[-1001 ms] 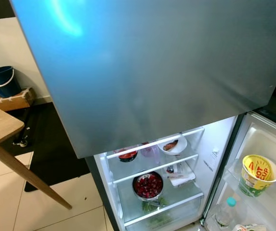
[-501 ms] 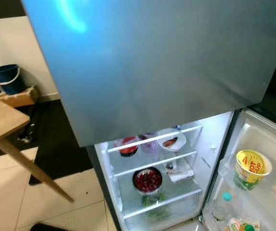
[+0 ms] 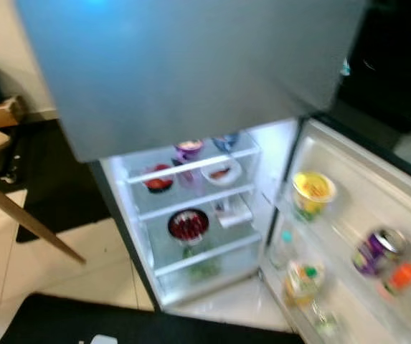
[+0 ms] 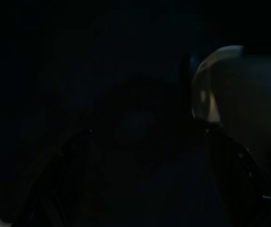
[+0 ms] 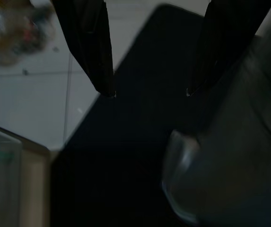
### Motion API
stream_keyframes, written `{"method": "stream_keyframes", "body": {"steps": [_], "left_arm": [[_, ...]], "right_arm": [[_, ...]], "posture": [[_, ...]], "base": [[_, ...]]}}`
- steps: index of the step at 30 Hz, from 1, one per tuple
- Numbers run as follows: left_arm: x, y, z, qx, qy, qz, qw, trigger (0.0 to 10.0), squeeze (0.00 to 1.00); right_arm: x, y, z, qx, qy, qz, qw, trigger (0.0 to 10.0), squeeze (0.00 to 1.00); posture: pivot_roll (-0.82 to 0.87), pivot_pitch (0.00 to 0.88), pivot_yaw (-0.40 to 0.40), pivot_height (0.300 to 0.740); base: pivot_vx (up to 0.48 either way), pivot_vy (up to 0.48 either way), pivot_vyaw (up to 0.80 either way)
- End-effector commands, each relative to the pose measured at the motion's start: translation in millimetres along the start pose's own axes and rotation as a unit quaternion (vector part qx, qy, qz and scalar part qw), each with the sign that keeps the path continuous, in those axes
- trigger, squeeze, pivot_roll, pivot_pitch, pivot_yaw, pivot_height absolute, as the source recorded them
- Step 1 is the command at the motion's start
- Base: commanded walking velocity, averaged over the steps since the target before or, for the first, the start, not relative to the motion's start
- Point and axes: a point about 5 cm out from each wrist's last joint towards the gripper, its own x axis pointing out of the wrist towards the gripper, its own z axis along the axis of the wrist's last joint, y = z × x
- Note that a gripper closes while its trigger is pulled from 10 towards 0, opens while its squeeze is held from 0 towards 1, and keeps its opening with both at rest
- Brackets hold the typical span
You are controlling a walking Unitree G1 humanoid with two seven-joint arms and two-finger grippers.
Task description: Restocking fridge
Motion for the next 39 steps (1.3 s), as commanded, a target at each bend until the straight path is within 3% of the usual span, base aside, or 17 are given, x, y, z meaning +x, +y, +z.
{"method": "stream_keyframes", "body": {"steps": [1,26,39], "left_arm": [[-0.5,-12.4,-11.1,0.004,0.02,-0.026,0.999,10.0,0.0],[-1.4,-12.6,-14.1,0.007,0.023,-0.036,0.999,10.0,0.0],[-1.6,-11.1,-14.9,0.008,0.025,-0.03,0.999,10.0,0.0]], "right_arm": [[-0.4,-3.8,3.3,-0.003,-0.008,-0.005,1.0,10.0,0.0],[-1.3,-8.0,2.1,-0.009,-0.007,-0.01,1.0,10.0,0.0],[-1.3,-7.5,0.5,-0.015,0.003,-0.005,1.0,10.0,0.0]], "posture": [[-0.03,0.0,-0.013,0.74],[-0.04,0.0,-0.009,0.74],[-0.04,0.0,-0.006,0.74]], "base": [[0.0,0.0,0.0],[0.0,0.0,0.0],[0.0,0.0,-0.7]]}}
